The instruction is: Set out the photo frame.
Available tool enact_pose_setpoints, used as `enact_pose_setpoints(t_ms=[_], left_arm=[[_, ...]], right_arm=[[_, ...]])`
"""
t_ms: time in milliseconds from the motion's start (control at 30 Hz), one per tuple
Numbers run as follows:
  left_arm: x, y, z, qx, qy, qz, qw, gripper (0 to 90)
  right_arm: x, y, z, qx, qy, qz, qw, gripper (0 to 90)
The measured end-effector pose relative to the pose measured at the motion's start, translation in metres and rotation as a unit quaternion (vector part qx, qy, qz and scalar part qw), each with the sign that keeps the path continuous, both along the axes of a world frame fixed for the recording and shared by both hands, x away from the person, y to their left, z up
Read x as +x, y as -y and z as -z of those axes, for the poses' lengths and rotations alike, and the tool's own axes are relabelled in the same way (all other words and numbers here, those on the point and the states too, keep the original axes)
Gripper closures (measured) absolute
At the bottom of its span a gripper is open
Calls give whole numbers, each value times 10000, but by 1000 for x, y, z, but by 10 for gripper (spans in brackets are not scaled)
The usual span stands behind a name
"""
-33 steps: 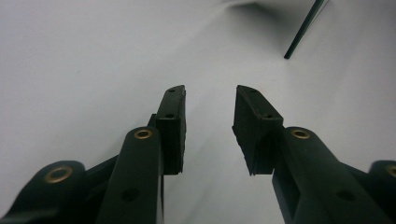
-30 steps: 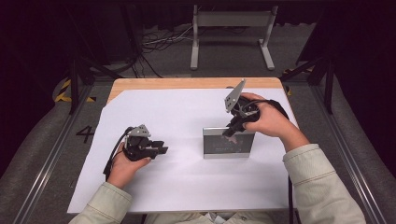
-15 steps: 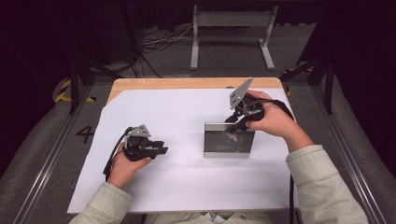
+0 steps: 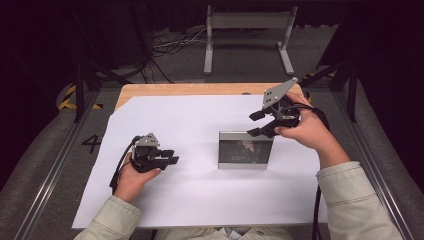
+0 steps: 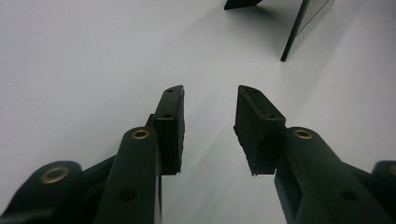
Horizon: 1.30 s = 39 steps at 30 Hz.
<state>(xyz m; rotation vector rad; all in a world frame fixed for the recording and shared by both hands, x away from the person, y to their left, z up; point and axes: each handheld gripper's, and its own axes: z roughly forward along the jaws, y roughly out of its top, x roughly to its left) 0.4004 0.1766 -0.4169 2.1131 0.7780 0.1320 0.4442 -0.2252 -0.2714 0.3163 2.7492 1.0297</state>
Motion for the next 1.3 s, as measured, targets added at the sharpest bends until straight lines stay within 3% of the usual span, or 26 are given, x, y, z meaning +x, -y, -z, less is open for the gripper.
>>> enact_pose_setpoints(t_ms=[267, 633, 1300], left_arm=[[-1, -1, -1, -15, 67, -32, 10000, 598], [1, -3, -1, -65, 86, -123, 9999, 580], [1, -6, -3, -19, 243, -171, 9996, 584]], right_arm=[[-12, 27, -8, 306, 106, 294, 9990, 391], [-20, 67, -9, 608, 80, 642, 9960, 385], [-28, 107, 21, 882, -32, 1088, 9901, 374]])
